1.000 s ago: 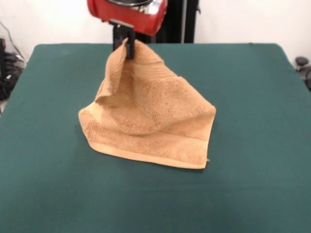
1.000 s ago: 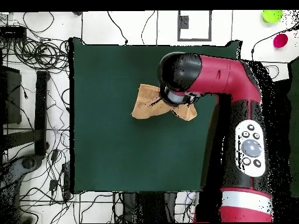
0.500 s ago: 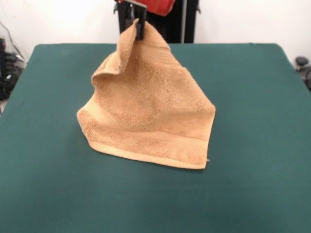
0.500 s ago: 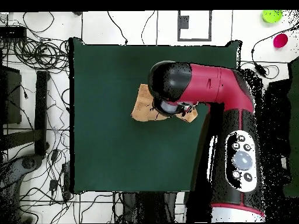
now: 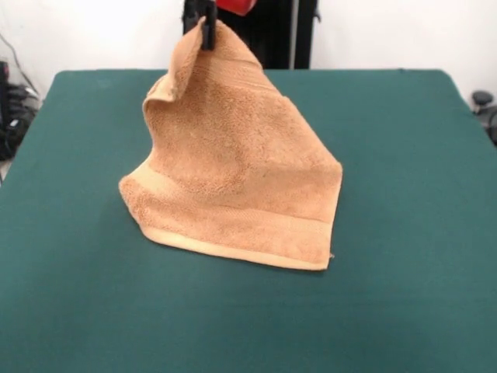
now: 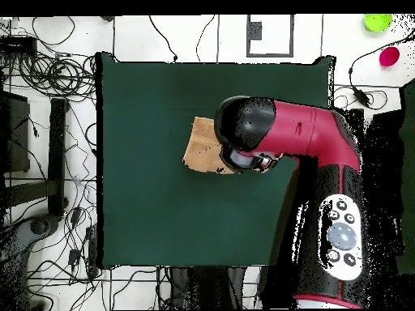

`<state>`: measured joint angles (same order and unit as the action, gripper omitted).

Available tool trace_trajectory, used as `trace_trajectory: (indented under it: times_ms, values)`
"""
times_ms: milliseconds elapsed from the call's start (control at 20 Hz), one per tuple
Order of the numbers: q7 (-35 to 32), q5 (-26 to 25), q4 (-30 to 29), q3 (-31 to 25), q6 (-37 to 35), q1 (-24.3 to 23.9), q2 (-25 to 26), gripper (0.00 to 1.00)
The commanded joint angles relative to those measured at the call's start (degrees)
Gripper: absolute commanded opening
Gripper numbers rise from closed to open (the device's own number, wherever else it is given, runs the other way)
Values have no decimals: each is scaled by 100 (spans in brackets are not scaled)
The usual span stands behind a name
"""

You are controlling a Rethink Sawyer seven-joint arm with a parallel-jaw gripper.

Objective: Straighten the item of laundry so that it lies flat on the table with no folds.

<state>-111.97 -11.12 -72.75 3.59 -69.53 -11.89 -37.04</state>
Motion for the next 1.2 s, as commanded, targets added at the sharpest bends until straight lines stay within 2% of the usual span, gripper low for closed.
trace_trajectory:
  times_ms: [50,700,1200]
  values:
    - [-1578,236,-1101,132,617,260,102,0]
    - [-1353,319,-2517,243,2468,228,-315,0]
    - [-925,398,-3673,-42,4209,-162,-710,0]
